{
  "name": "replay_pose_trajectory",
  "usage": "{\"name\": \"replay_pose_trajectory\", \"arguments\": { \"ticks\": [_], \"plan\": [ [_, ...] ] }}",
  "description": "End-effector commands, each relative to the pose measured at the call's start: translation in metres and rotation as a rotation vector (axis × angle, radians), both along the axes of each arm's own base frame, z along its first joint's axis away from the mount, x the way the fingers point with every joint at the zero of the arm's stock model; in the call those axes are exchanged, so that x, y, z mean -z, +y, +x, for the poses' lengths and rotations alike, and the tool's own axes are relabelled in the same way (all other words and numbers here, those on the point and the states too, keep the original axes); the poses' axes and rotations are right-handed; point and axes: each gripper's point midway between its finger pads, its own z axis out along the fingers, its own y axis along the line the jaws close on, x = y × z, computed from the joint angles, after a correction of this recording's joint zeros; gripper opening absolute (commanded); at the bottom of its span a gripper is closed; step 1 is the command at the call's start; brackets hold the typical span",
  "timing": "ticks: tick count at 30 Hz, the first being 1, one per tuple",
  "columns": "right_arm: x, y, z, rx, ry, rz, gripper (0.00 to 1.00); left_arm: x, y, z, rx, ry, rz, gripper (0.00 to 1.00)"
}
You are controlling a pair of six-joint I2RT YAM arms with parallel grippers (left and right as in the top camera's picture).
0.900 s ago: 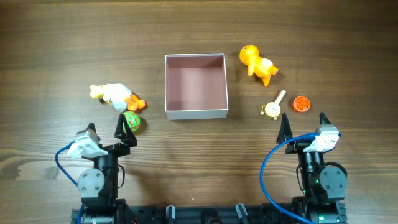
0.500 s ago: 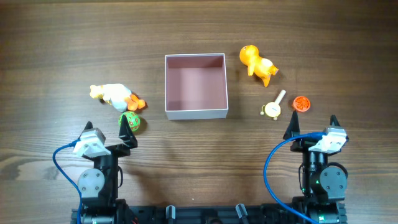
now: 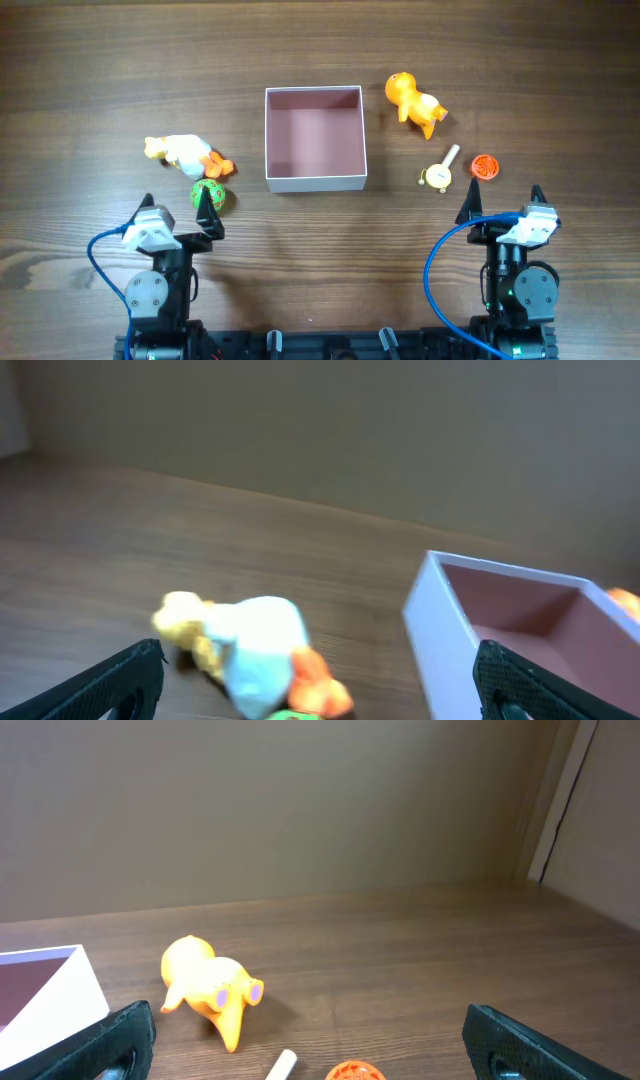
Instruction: Pack container
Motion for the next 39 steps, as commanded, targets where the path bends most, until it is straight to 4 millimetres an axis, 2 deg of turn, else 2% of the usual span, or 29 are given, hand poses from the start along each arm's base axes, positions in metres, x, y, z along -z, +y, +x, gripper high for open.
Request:
{"name": "replay_pose_trajectory", "arguments": {
  "ticks": [1,6,11,16,39],
  "plan": [
    [0.002,-0.003,0.000,0.021,0.000,-0.008,1.00,0.001,-0.026,-0.001,0.151,-0.004,0.004,1.00],
    [0.002,-0.003,0.000,0.021,0.000,-0.008,1.00,0.001,-0.025,-0.001,0.148,-0.004,0.006,1.00],
    [0.002,-0.003,0.000,0.021,0.000,-0.008,1.00,0.004,-0.004,0.000,0.023,0.009,0.015,1.00],
    [0.002,-0.003,0.000,0.021,0.000,-0.008,1.00,0.003,0.008,0.000,-0.045,0.006,0.031,1.00],
    [0.002,-0.003,0.000,0.021,0.000,-0.008,1.00,0.003,0.008,0.000,-0.047,0.006,0.031,1.00]
  ]
}}
